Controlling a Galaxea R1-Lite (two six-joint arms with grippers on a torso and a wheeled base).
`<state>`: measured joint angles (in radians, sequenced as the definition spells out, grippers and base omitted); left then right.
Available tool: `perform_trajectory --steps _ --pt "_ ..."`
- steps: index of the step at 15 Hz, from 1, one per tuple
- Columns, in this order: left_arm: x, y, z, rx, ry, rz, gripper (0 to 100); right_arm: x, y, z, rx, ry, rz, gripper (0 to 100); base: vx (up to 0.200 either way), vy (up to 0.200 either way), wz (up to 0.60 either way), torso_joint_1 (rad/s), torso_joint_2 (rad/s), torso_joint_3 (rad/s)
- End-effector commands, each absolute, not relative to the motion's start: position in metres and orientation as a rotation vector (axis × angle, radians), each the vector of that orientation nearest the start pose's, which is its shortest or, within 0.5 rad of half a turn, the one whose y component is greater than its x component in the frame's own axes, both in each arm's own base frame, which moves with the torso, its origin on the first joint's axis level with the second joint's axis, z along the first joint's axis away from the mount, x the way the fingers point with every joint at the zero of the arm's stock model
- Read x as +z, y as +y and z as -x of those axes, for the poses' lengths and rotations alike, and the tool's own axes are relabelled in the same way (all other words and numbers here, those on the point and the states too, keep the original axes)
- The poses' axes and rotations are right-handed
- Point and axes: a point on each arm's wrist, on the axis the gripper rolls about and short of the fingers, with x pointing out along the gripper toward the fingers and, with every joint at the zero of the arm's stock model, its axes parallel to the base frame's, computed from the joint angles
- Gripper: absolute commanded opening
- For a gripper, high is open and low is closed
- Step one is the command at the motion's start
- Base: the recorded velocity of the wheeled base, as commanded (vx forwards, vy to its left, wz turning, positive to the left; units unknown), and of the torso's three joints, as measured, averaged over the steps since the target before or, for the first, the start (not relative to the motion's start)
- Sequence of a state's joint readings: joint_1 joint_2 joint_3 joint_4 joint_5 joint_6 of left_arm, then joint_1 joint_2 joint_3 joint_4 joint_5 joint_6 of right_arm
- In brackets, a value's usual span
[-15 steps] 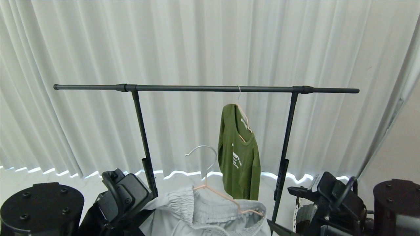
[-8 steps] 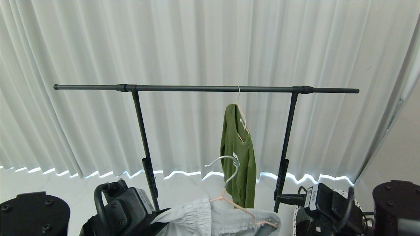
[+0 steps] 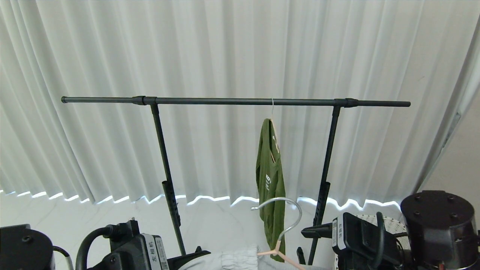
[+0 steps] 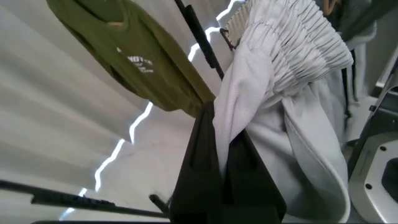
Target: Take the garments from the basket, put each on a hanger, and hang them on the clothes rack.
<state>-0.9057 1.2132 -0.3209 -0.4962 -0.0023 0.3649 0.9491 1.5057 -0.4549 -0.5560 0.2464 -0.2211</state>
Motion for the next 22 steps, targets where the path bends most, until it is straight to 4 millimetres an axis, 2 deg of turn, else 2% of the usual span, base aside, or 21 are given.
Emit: perform_trajectory --steps 1,4,7,11,13,16,22 --pt "0.153 -0.124 -0.097 -0.966 0.199 -0.514 0 0.135 0.186 -0.13 1.213 0.372 0.372 100 0.0 0.0 0.0 0.0 0.0 0.0" --pt "0.154 -0.124 -0.097 -0.964 0.182 -0.508 0 0.134 0.186 -0.129 1.217 0.374 0.378 100 0.0 0.0 0.0 0.0 0.0 0.0" --pt "0.151 -0.123 -0.096 -0.964 0.194 -0.513 0 0.138 0.173 -0.139 1.148 0.368 0.358 100 0.0 0.0 0.0 0.0 0.0 0.0" --pt "0.152 -0.124 -0.097 -0.966 0.189 -0.516 0 0.141 0.17 -0.141 1.133 0.356 0.352 100 0.0 0.0 0.0 0.0 0.0 0.0" --pt "0.156 -0.125 -0.098 -0.964 0.175 -0.51 0 0.138 0.174 -0.138 1.157 0.358 0.371 100 0.0 0.0 0.0 0.0 0.0 0.0" --pt "0.156 -0.128 -0.096 -0.98 0.17 -0.512 0 0.132 0.192 -0.12 1.27 0.377 0.408 100 0.0 0.0 0.0 0.0 0.0 0.0" --pt "0.156 -0.128 -0.096 -0.983 0.167 -0.511 0 0.131 0.199 -0.109 1.367 0.383 0.402 100 0.0 0.0 0.0 0.0 0.0 0.0"
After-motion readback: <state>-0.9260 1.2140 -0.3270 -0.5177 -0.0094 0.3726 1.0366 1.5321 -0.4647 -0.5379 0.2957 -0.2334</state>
